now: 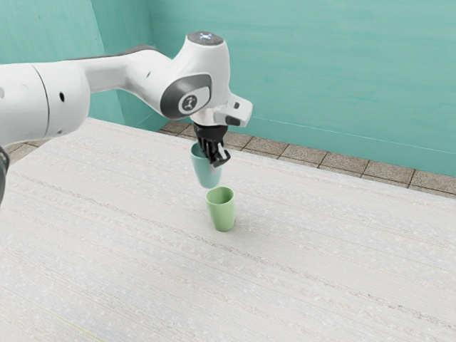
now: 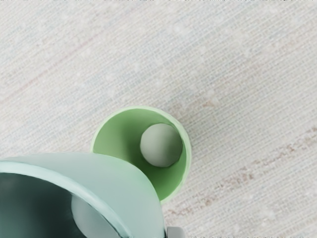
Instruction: Place the left cup onto the right cup
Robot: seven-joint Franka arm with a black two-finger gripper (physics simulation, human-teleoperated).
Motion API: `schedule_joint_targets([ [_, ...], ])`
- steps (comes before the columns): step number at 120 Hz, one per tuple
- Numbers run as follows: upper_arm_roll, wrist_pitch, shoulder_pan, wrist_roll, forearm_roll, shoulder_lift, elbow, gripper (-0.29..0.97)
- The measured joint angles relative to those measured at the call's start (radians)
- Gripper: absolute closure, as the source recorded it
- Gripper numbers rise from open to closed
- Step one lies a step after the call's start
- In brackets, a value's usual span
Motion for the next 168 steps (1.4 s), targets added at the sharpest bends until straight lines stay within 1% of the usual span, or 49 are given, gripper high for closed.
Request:
schedule_joint_targets([
  [52,0.009,0.024,-0.020,-0.015,-0.011,0.000,-0.006,0.76],
  [73,0.022,0.033,-0.024,-0.019,-0.011,0.009,-0.004,0.76],
  [168,0.024,0.053,-0.030,-0.027,0.001,0.064,0.016,0.76],
])
